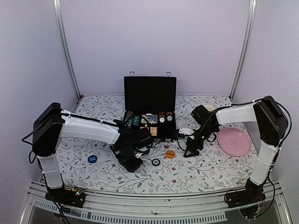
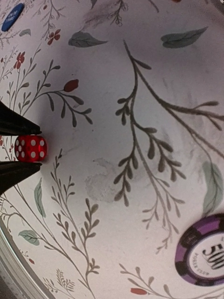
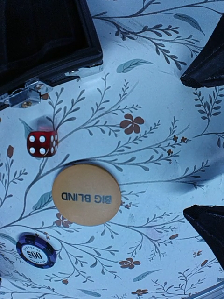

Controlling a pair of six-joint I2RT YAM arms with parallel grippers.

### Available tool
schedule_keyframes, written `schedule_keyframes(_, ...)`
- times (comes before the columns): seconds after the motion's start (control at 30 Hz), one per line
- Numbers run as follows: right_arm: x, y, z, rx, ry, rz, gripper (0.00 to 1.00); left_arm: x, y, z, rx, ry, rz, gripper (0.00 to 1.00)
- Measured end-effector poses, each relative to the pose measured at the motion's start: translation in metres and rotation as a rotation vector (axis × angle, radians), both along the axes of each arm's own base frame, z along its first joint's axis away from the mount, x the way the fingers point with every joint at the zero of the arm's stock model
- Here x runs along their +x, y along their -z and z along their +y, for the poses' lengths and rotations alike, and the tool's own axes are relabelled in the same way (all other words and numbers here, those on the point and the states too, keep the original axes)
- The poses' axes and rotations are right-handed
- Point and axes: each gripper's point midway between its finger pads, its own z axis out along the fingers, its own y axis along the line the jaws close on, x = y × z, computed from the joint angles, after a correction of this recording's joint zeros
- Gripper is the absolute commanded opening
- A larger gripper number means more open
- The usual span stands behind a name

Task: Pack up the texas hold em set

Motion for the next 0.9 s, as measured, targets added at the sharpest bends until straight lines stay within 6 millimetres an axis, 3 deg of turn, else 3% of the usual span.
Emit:
schedule_keyframes(0.17,0.0,0.0,0.0,0.0,-0.001,0.0,0.87,0.0,0.0,0.0,-0.002,0.006,0.005,0.1)
schedule_keyframes(0.33,0.0,0.0,0.0,0.0,-0.001,0.0,0.87,0.0,-0.002,0.001,0.005,0.008,0.009,0.09)
schedule_keyframes(0.5,-0.001,0.0,0.0,0.0,-0.002,0.001,0.88,0.016,-0.029,-0.016,-0.03,0.005,-0.036,0.1)
schedule_keyframes(0.63,-0.001,0.0,0.001,-0.001,-0.004,0.002,0.88,0.063,-0.079,-0.045,-0.144,-0.045,-0.168,0.11)
schedule_keyframes(0.8,-0.002,0.0,0.002,-0.001,-0.008,0.002,0.88,0.148,-0.146,-0.057,-0.311,-0.193,-0.338,0.12)
schedule_keyframes(0.9,-0.002,-0.001,0.002,-0.002,-0.008,0.003,0.88,0.195,-0.162,-0.061,-0.37,-0.261,-0.406,0.12)
